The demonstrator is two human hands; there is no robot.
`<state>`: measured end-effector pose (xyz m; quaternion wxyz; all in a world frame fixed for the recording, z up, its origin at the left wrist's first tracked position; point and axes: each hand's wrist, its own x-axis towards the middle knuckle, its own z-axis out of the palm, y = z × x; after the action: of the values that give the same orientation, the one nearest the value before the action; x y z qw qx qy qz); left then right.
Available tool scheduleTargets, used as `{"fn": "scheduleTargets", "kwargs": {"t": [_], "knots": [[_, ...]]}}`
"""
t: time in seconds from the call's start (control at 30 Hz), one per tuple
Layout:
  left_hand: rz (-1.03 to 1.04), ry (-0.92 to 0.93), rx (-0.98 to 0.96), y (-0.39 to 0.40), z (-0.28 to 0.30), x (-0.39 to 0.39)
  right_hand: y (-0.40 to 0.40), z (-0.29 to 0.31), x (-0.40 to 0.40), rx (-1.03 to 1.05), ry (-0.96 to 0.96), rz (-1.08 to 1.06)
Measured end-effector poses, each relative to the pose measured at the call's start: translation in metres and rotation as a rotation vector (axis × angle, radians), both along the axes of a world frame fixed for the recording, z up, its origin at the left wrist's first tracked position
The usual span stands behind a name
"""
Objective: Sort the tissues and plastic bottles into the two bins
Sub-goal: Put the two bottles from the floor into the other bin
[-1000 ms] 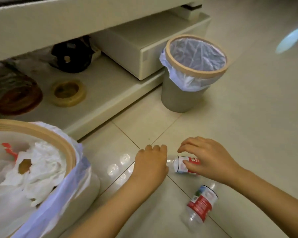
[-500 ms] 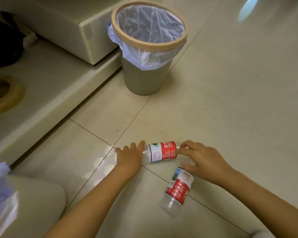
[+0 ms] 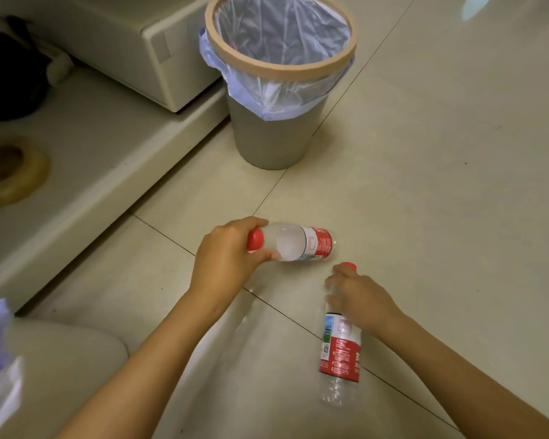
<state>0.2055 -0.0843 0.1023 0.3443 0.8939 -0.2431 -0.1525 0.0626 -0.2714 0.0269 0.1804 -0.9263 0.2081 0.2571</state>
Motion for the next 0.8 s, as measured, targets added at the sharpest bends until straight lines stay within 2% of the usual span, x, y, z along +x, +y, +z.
{"fn": "scheduleTargets", "kwargs": {"t": [0.23,0.33,0.4,0.47,0.6,0.8], "knots": [[0.081,-0.055,-0.183,-0.005,0.012,0.000,0.014,-0.011,0.009,-0.017,-0.268,-0.162],[0.119,-0.086,-0.227,-0.006,0.019,0.004,0.016,-0.015,0.018,0.010,-0.205,-0.226],[0.150,-0.077,-0.278,-0.008,0.027,0.008,0.016,-0.017,0.025,0.006,-0.135,-0.179],[0.171,-0.072,-0.333,-0.011,0.037,0.013,0.015,-0.011,0.032,0.025,-0.162,-0.167],[0.183,-0.123,-0.434,-0.021,0.066,0.029,0.004,0.031,0.057,-0.011,-0.412,-0.150],[0.184,-0.236,-0.567,-0.047,0.122,0.059,-0.013,0.146,0.111,-0.089,-0.802,-0.074]]}}
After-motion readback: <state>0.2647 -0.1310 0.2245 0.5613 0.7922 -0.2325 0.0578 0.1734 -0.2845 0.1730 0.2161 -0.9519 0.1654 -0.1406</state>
